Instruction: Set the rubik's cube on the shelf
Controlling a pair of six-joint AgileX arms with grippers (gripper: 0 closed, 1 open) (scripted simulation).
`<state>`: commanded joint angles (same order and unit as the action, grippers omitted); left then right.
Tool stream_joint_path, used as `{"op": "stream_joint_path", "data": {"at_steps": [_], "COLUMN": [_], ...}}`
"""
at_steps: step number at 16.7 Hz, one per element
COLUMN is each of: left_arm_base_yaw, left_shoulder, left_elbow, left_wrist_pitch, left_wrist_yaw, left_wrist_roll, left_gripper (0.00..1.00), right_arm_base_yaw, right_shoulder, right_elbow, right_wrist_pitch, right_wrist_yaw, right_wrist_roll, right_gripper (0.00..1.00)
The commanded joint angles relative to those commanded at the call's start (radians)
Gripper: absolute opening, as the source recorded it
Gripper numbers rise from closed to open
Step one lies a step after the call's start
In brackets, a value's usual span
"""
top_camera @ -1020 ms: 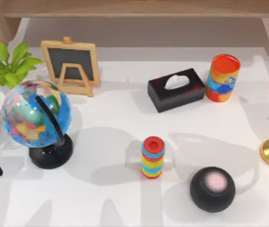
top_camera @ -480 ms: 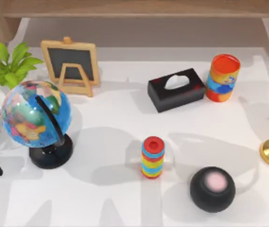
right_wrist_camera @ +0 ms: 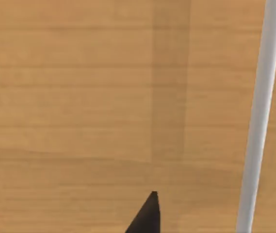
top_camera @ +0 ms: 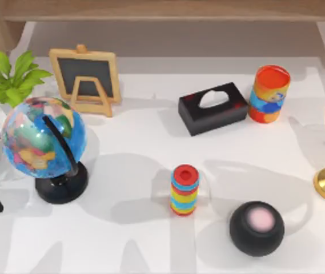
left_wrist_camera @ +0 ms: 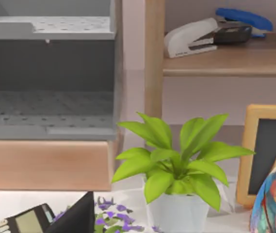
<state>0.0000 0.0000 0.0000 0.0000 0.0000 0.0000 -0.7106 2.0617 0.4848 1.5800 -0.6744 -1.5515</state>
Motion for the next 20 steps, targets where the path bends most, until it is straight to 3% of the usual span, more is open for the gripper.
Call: {"op": "stream_joint_path", "data": {"at_steps": [2,20], "left_arm_base_yaw": [0.0,0.0], "left_shoulder": [0.0,0.0], "left_elbow": [0.0,0.0], "left_wrist_pitch": [0.0,0.0], "left_wrist_yaw": [0.0,0.0], "left_wrist_roll": [0.0,0.0], "left_gripper": [1.0,1.0], "right_arm_base_yaw": [0.0,-0.047], "right_shoulder": [0.0,-0.018], "right_elbow": [0.0,-0.061], "right_wrist_pitch": [0.0,0.044], "right_wrist_yaw": [0.0,-0.049], "right_wrist_roll": [0.0,0.0], "right_gripper": [1.0,1.0]}}
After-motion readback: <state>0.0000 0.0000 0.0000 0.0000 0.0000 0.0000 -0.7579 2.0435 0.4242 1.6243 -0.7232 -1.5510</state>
